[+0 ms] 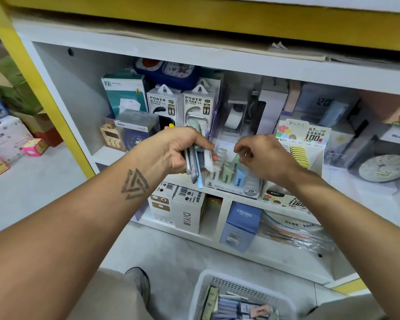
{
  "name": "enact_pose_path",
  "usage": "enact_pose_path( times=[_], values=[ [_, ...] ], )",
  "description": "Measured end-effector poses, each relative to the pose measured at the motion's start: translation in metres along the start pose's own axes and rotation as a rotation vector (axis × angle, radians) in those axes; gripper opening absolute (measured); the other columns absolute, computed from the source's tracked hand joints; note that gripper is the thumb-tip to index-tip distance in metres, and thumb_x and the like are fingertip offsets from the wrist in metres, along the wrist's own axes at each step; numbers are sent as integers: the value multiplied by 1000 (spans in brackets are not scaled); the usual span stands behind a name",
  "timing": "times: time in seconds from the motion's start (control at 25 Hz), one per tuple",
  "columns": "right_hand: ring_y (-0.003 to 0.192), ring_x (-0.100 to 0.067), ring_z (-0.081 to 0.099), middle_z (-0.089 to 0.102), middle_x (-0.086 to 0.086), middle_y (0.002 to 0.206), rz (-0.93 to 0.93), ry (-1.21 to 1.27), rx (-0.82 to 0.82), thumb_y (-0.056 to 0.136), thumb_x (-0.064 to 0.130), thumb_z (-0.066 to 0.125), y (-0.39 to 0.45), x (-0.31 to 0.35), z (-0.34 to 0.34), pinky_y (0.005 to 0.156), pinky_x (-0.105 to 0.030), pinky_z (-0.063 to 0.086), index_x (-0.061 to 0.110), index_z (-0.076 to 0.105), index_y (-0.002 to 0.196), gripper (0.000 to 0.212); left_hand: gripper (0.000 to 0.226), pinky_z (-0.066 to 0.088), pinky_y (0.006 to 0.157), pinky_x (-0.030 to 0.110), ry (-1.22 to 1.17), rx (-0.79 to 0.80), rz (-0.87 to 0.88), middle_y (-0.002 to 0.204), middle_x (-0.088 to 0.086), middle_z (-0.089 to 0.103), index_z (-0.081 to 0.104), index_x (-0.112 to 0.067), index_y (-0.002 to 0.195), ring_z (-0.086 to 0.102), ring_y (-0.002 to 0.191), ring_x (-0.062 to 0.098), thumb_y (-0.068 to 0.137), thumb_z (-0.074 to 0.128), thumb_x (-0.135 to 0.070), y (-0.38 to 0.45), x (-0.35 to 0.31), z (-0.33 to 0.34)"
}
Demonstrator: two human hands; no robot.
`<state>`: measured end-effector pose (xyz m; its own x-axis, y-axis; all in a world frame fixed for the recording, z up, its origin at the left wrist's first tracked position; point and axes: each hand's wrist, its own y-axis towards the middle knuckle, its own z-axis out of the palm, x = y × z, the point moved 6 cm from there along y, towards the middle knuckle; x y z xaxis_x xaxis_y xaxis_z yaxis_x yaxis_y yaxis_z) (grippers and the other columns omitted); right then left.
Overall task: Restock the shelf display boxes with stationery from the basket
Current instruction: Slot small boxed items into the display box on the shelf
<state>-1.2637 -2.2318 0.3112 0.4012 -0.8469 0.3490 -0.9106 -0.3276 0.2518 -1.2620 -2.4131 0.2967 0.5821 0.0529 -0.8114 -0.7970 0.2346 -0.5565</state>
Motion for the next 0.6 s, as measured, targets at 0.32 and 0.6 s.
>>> enact_pose_path(
  times=[0.32,0.6],
  values=[
    [81,-13,66,71,3,86,-43,51,-34,90,9,70,3,2,5,81,-35,58,14,74,98,11,18,59,67,44,48,5,2,68,19,69,60,4,107,71,57,26,89,56,7,1,4,10],
    [81,-10,65,72,4,89,-28,41,-19,88,9,72,5,2,5,81,-30,57,17,76,96,12,26,59,48,38,61,-12,0,64,18,69,58,4,114,71,53,26,88,57,6,-1,4,12]
  ],
)
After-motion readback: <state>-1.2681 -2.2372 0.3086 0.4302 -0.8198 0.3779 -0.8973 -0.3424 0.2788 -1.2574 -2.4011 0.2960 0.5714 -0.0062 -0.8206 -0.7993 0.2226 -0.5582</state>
